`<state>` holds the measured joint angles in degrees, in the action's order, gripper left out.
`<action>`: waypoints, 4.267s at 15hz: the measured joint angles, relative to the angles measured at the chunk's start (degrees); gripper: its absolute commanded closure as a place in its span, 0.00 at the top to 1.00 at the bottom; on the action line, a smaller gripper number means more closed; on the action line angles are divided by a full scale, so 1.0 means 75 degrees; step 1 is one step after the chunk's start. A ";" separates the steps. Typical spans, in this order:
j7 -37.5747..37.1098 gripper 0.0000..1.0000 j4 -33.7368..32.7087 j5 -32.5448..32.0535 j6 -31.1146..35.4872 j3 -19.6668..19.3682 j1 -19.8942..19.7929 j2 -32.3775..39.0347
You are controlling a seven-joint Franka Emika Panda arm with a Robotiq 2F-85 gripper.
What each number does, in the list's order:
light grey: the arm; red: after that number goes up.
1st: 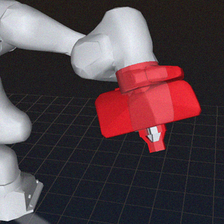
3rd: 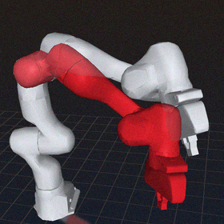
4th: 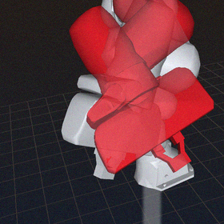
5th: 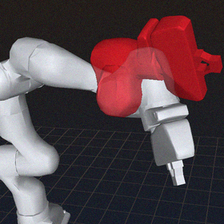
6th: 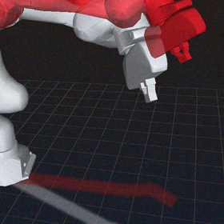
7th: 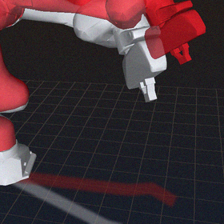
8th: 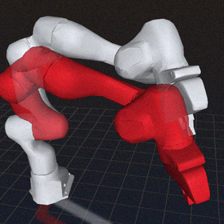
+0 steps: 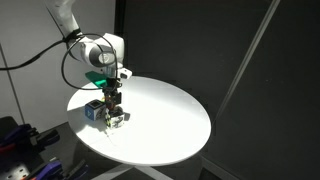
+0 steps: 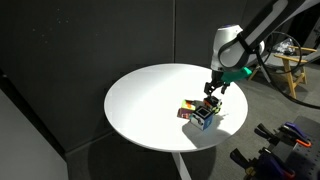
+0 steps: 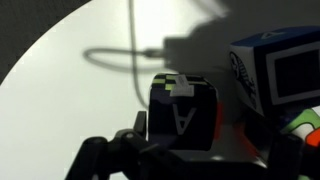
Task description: Move the black and white object to the right, then back to the left
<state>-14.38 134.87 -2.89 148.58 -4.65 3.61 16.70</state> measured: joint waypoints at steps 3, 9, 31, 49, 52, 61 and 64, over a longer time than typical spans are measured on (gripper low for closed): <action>0.0000 1.00 -0.0001 -0.0002 0.0000 0.0000 0.0000 0.0054; 0.0001 1.00 -0.0023 -0.0031 0.0024 0.0000 0.0000 0.0305; 0.0001 1.00 -0.0508 -0.0296 0.0117 -0.0202 0.0096 0.1055; 0.0001 0.04 -0.0617 -0.0499 0.0089 -0.0326 0.0162 0.1063; 0.0004 0.05 -0.0597 -0.0609 -0.0037 -0.0383 0.0162 0.0912; 0.1077 0.05 -0.0471 -0.0801 -0.0602 -0.0376 -0.0003 0.0075; 0.2274 0.05 -0.0433 -0.0952 -0.0691 -0.0293 -0.0248 -0.0111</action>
<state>2.67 131.62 -10.03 143.39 -6.85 1.75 15.87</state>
